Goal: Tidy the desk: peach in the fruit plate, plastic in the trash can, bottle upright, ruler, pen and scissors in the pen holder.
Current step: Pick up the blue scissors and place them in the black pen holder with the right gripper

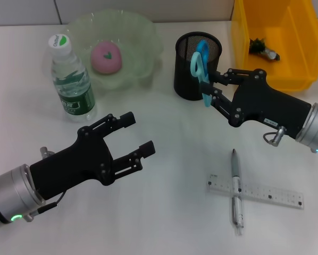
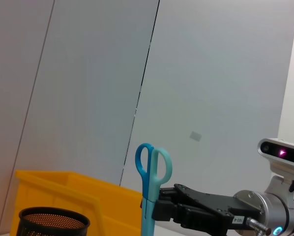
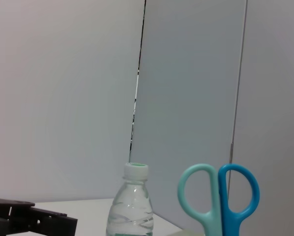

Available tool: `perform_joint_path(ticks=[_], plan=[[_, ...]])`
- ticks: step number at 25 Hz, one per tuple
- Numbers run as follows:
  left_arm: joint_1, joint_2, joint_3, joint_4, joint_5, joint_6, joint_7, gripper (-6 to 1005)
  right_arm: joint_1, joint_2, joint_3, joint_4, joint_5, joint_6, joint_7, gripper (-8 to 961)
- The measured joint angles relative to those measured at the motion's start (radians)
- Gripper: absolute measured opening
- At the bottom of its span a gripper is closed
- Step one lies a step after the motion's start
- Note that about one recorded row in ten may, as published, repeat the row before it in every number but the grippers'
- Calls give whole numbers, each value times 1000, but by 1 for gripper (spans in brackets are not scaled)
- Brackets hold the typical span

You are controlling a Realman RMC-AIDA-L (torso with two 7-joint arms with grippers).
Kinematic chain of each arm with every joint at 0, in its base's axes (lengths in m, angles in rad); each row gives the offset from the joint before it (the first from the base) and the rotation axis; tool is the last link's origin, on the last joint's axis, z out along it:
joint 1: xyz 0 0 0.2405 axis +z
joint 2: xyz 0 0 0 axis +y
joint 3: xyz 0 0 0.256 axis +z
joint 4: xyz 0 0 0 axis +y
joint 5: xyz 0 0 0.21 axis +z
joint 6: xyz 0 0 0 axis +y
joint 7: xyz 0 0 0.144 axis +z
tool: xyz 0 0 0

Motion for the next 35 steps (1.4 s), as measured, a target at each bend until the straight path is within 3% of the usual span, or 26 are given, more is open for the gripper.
perform_joint_path(ticks=[10, 28, 35], plan=[[2, -1, 0, 0, -1, -4, 0, 783, 9, 1, 0, 2, 2, 3, -39, 250], [-2, -1, 0, 0, -1, -14, -1, 783, 19, 5, -1, 46, 73, -2, -595, 258], [-3, -1, 0, 0, -1, -15, -1, 783, 32, 5, -9, 84, 101, -6, -697, 260]])
